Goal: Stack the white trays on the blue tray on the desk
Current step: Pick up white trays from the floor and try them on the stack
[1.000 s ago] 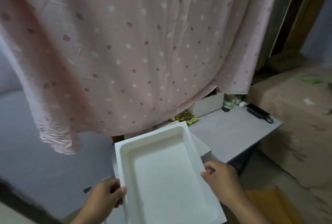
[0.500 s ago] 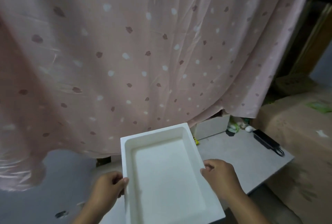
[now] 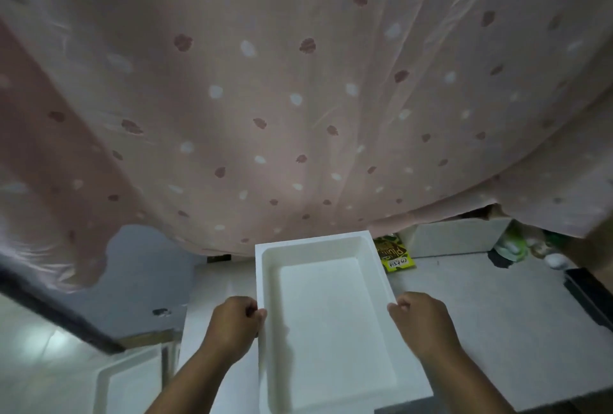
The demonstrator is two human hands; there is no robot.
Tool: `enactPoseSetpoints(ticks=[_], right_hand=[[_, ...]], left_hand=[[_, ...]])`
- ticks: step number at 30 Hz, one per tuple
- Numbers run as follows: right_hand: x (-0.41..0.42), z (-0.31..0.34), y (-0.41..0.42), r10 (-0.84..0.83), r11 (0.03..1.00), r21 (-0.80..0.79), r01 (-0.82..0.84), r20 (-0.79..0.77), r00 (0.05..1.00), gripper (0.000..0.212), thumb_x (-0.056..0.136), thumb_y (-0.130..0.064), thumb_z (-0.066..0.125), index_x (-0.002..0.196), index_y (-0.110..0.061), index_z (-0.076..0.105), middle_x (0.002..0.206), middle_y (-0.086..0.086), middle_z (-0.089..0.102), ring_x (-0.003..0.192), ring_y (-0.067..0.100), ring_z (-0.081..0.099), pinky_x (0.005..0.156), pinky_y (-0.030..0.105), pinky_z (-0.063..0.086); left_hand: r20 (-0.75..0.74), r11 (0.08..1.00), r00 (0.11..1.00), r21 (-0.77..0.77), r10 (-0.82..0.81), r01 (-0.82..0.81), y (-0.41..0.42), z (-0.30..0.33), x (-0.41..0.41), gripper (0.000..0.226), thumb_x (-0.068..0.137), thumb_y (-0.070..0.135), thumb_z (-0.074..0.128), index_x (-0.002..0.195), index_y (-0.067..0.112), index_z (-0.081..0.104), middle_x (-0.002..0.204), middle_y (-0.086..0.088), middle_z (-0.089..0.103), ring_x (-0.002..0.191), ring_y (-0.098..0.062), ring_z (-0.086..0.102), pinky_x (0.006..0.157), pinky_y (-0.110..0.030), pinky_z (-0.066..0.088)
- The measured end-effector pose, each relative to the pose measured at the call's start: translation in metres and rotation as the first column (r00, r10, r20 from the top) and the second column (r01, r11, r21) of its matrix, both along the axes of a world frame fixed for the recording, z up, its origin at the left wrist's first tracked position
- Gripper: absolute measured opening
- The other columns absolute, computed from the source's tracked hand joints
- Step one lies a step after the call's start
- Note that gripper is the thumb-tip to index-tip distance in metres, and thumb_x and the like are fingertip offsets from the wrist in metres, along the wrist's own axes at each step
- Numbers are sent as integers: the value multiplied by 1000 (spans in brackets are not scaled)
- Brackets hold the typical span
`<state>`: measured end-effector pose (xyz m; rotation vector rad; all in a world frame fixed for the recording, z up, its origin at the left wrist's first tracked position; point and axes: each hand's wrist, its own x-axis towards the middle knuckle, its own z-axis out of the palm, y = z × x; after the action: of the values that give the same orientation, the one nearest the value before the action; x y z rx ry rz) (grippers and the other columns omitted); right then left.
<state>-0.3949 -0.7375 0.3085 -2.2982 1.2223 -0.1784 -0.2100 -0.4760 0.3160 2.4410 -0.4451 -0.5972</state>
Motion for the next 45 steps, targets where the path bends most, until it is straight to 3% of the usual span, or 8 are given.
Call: enactPoseSetpoints(ticks=[6,11,16,22,29,33,40,45], right_hand=[[13,-14,-16,62,996,65,-58,-67,996,36,87,-31,62,64,-5,58,62,6,64,62,23,63,55,31,49],[6,-26,-12,97,993,84,-86,-127,987,34,89,-26,57,60,-11,50,61,5,62,57,20,56,51,29,42],[7,-28,-14,84,992,98,-73,-106,991,33,87,-24,58,64,-2,52,63,11,63,53,22,52,50,28,40],[10,-23,-18,87,994,69,-80,-99,991,35,88,-25,60,59,-12,45,56,3,52,50,16,42,48,27,34],[18,-33,-18,132,991,55,-125,-157,979,37,91,-28,62,60,-10,51,65,10,66,55,18,54,52,27,43],[18,-41,-18,160,987,48,-153,-217,963,38,92,-30,61,60,-12,49,62,5,62,58,20,59,53,28,46],[22,-55,-19,151,988,84,-131,-300,942,33,92,-36,56,75,-8,61,67,1,65,65,19,64,57,29,51],[27,-63,-21,35,958,286,27,-210,977,19,87,-28,62,84,-10,67,79,3,69,70,15,61,63,28,49]], left_hand=[[-21,987,995,137,92,-89,-15,-15,-9,35,95,22,56,63,9,62,68,-6,70,58,-14,58,49,-22,40],[-60,975,997,217,56,-42,-17,-23,-14,23,93,18,53,81,15,72,75,2,69,66,-11,62,53,-20,43],[-26,968,999,249,35,-28,-18,-26,-13,33,95,18,47,64,24,55,69,4,61,61,-8,55,48,-19,35],[-35,969,999,249,4,5,-18,-27,-9,37,96,17,47,59,23,50,65,6,56,56,-6,49,46,-18,32],[-122,966,992,260,22,11,-13,-40,-5,29,93,17,46,73,9,66,68,1,62,57,-14,54,49,-21,39],[-140,966,989,257,44,-7,-15,-49,-4,26,93,15,50,88,5,73,87,-8,73,80,-23,69,67,-30,54],[-127,954,991,301,45,-5,-19,-58,-4,24,91,15,51,91,6,73,91,-10,75,81,-24,70,74,-34,58],[-204,960,973,277,108,-48,-20,-64,-4,23,93,17,50,95,6,69,93,-9,73,84,-25,70,70,-31,56]])
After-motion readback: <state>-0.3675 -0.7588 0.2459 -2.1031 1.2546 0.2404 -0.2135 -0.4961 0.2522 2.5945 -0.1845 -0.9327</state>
